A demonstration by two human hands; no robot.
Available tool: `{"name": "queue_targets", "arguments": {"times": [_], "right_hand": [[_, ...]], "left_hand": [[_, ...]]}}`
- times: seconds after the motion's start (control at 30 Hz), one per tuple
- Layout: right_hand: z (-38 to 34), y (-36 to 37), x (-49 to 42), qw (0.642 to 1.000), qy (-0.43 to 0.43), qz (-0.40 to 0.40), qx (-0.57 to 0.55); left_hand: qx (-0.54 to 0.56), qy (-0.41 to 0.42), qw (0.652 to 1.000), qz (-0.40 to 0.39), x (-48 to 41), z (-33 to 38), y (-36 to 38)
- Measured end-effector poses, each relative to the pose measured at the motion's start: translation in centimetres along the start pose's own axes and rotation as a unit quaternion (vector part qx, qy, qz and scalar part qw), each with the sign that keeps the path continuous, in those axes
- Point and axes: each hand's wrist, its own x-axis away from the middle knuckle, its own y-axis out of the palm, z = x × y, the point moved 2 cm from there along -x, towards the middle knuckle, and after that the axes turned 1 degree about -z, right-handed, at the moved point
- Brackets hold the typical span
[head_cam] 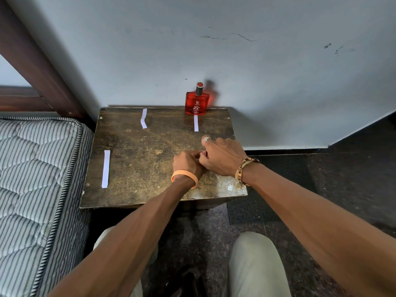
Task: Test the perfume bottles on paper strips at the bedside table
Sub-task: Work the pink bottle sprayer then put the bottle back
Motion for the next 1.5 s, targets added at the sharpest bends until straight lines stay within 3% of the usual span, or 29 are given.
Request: {"name": "queue_targets", "arguments": {"times": [0.9, 1.5], "right_hand": [[0.6, 0.1, 0.7, 0.998, 0.010, 0.008, -0.056], [1.0, 1.1, 1.2, 0.990, 0.114, 0.037, -0.075]], "left_hand": [[0.028, -0.003, 1.000, -0.006, -0.1, -0.2, 0.5], [0.018, 0.003, 1.000, 0.003, -0.5, -0.7, 0.8]]}}
